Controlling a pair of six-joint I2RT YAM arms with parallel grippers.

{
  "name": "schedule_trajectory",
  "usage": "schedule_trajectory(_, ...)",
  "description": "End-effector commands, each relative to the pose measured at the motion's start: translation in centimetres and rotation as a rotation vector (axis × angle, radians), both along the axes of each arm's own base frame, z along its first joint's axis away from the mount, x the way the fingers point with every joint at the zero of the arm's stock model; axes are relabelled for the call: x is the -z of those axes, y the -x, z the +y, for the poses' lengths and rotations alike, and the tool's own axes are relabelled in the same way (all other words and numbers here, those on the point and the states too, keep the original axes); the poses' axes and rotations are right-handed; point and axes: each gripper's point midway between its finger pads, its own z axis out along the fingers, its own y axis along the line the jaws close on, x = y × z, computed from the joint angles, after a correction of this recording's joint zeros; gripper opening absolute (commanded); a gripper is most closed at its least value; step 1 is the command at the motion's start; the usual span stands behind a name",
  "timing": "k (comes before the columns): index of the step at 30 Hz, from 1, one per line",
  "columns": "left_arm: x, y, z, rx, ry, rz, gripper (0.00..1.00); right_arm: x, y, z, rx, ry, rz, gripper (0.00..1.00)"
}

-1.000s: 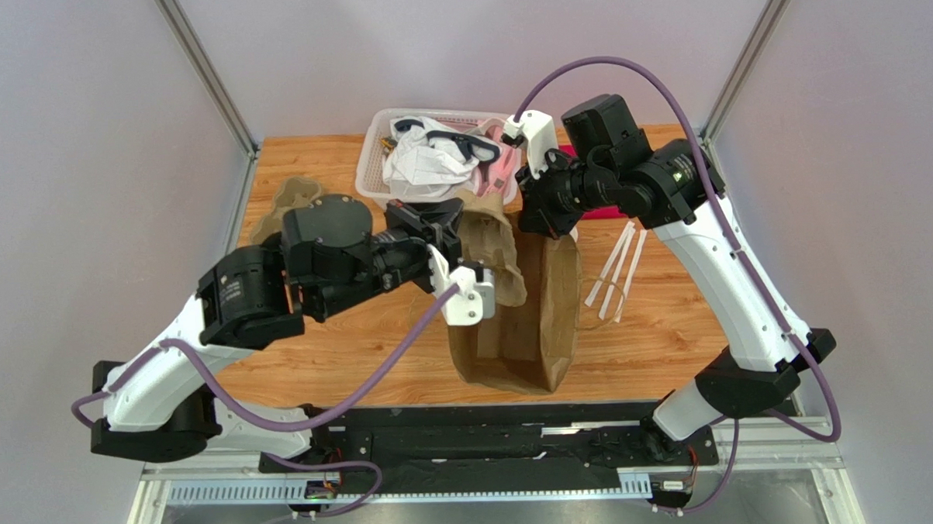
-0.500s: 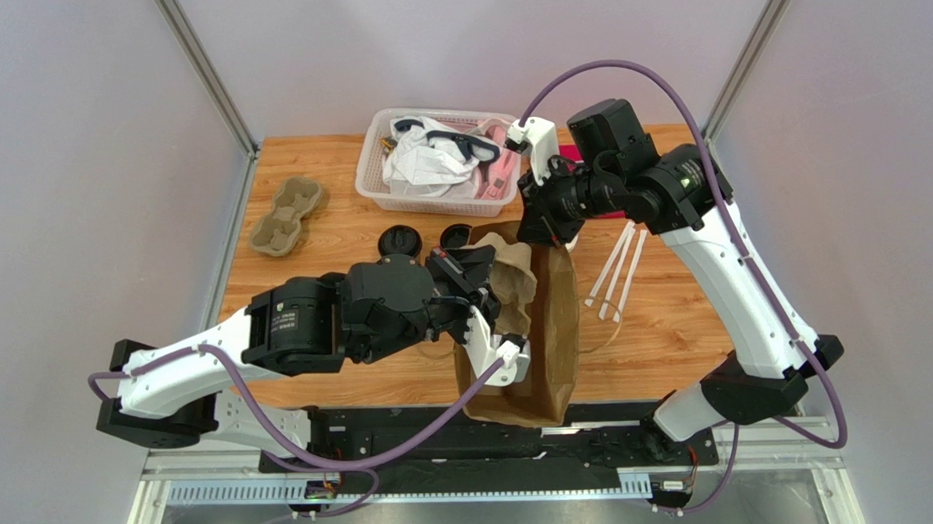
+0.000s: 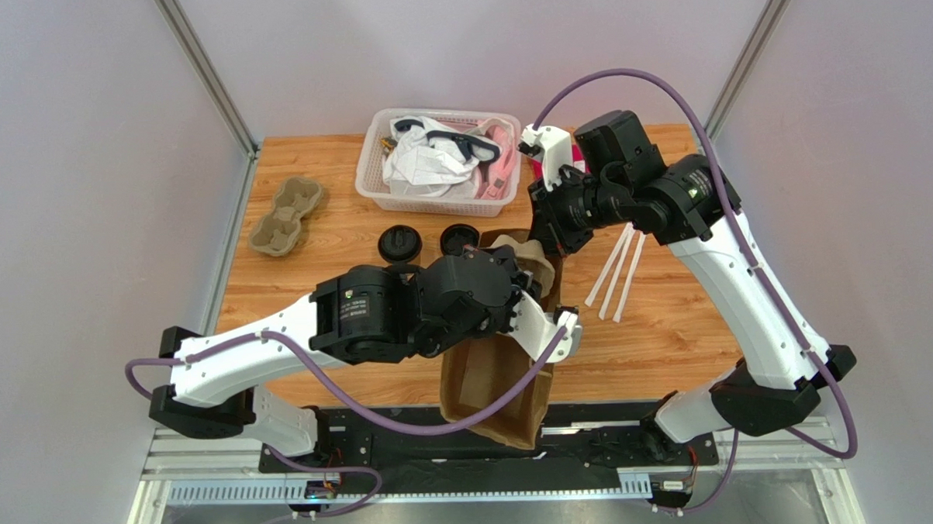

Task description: Pack the takeout coffee

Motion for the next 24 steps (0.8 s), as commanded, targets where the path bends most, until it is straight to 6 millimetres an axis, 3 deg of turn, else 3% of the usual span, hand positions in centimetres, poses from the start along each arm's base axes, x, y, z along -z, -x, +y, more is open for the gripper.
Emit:
schedule_trajectory(1, -2.3, 0.5, 1.0, -0.029, 0.073, 0.030, 0.00, 0.2, 1.4, -1.2, 0.042, 0.022, 0.045, 0.00)
schedule_trajectory(11, 6.1, 3.1, 0.9, -0.021, -0.016, 0.275, 0.00, -0.2, 1.9, -0.8, -0.002, 0.000, 0.048, 0.00)
schedule_trajectory(20, 10.8, 2.9, 0.2, -0.036, -0.049, 0.322, 0.00, -0.2, 3.2, -0.4, -0.072, -0.024, 0.075, 0.00)
schedule_trajectory(24, 12.0, 2.1, 0.1, -0.052, -0.043, 0.355, 0.00, 0.1, 3.9, -0.1, -0.115, -0.031, 0.097, 0.00)
